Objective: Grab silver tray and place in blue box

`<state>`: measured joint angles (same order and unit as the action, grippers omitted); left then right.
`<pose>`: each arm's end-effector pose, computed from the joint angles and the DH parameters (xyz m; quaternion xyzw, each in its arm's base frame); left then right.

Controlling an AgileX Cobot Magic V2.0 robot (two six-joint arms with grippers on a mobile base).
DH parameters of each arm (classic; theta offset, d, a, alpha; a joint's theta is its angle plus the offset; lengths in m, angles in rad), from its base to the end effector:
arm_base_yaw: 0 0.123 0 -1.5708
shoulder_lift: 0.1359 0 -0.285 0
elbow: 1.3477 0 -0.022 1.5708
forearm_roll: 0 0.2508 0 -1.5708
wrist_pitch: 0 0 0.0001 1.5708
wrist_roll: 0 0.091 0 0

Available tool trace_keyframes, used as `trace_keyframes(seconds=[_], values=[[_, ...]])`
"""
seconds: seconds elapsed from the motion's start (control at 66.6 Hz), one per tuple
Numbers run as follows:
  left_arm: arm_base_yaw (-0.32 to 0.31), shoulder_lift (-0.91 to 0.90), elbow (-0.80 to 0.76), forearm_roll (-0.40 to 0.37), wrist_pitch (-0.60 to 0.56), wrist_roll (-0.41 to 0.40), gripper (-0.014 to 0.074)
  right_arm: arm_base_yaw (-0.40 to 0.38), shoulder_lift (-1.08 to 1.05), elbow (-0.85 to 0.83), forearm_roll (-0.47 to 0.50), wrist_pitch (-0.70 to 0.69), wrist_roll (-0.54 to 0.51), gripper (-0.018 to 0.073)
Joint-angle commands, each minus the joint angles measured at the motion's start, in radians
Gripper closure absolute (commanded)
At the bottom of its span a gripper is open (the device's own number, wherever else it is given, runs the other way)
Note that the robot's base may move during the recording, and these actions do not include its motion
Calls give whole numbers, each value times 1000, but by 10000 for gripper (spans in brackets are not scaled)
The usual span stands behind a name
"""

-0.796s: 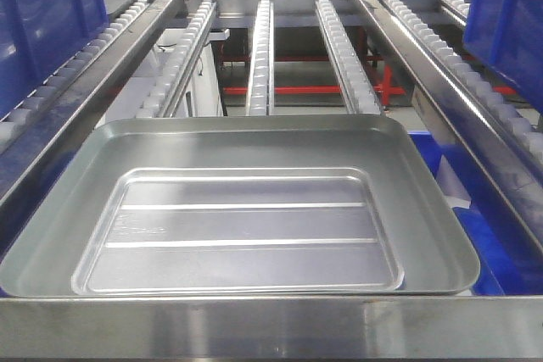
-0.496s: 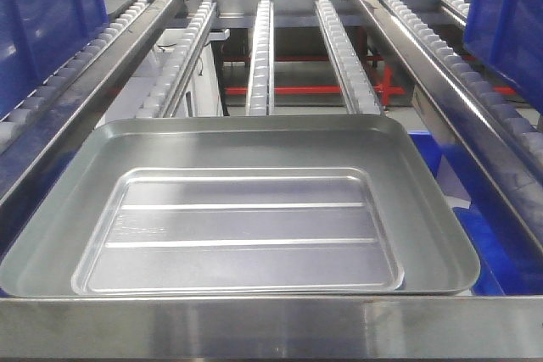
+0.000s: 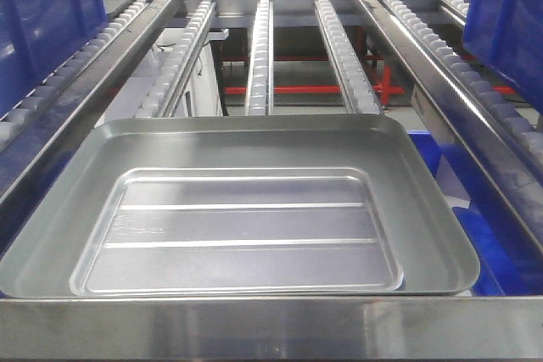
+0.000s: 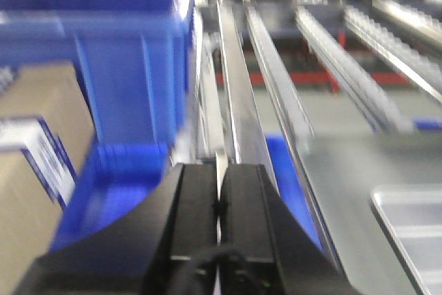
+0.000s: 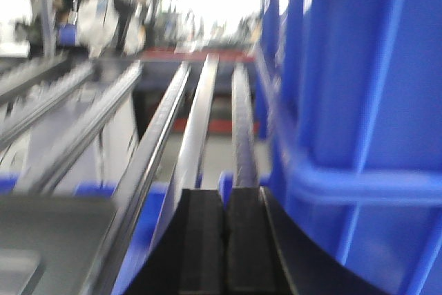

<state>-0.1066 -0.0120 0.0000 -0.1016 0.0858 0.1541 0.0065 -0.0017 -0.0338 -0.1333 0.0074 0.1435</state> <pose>0.0552 -0.0067 0.2061 0.0590 0.6997 -0.0222 0.7116 0.0542 0.0002 0.2240 0.0016 0.6652 0.0059 0.7467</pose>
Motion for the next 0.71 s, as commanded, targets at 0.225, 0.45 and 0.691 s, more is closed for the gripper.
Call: trace_keyframes(seconds=[0.225, 0.45, 0.691], values=[[-57, 270, -390, -43, 556, 46, 596, 297, 339, -233, -4, 301, 6, 503], [-57, 588, -531, -194, 690, 58, 596, 428, 634, -350, 32, 398, 6, 503], [-57, 805, -533, -543, 504, 58, 596, 433, 812, -361, 144, 359, 37, 503]])
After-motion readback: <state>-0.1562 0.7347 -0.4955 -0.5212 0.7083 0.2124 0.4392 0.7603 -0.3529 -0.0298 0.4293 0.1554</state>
